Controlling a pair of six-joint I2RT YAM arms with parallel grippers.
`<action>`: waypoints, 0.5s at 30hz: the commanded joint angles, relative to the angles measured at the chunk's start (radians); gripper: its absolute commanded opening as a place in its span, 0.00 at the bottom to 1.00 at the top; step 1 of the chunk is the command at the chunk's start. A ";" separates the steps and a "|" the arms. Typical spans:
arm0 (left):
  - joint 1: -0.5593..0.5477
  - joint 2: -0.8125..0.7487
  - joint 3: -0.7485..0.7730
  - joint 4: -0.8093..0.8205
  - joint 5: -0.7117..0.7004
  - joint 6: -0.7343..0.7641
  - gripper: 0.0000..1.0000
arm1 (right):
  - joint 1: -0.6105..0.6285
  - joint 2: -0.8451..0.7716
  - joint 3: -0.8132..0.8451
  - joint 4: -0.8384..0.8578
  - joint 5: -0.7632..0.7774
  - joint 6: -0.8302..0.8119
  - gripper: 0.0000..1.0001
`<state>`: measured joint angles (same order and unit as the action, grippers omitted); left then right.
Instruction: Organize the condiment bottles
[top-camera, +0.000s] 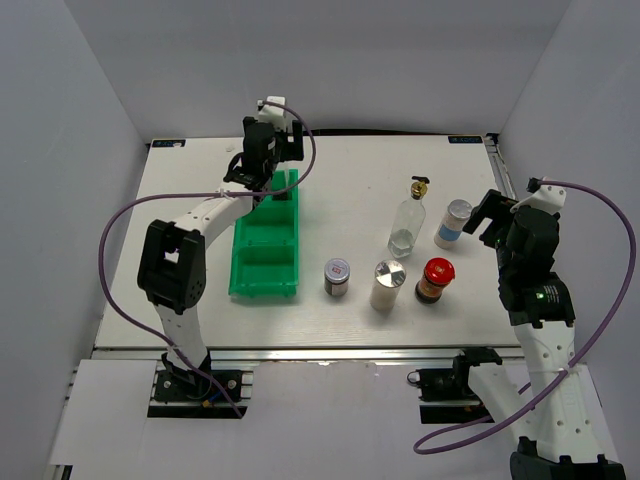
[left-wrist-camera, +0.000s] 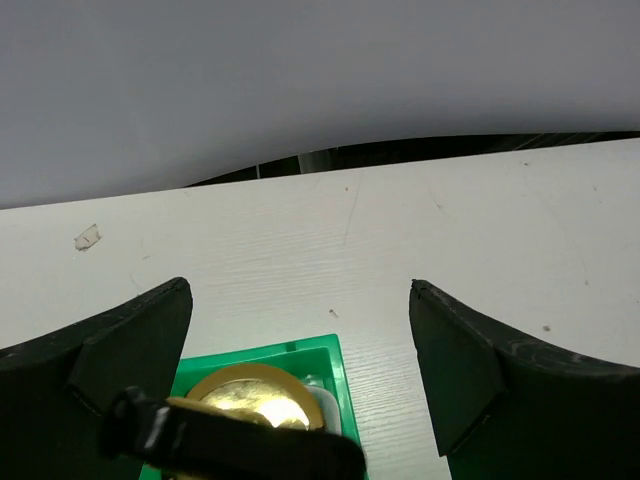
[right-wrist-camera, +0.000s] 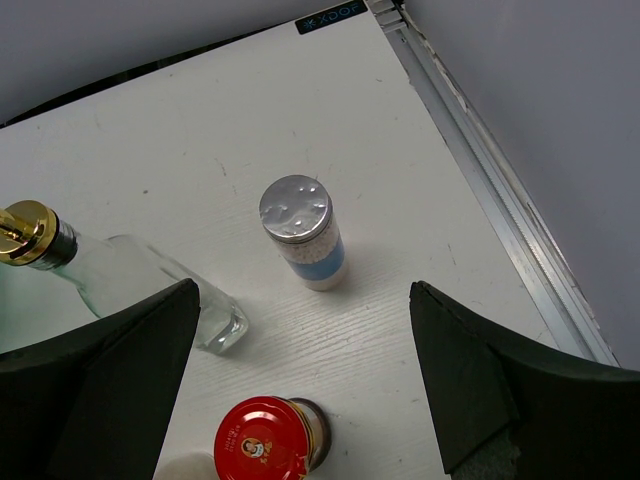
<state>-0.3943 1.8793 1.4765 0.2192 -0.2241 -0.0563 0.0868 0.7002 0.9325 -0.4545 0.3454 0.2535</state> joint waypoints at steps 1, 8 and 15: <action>0.005 -0.068 0.022 -0.023 0.000 0.010 0.98 | -0.002 -0.005 0.012 0.013 0.018 -0.007 0.89; 0.005 -0.149 0.045 -0.099 -0.021 0.027 0.98 | -0.001 -0.001 0.020 0.010 -0.011 -0.010 0.90; 0.005 -0.278 0.062 -0.185 0.044 -0.013 0.98 | -0.002 -0.002 0.025 0.011 -0.026 -0.003 0.89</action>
<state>-0.3943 1.7111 1.4944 0.0738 -0.2195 -0.0475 0.0868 0.7002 0.9329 -0.4667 0.3332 0.2539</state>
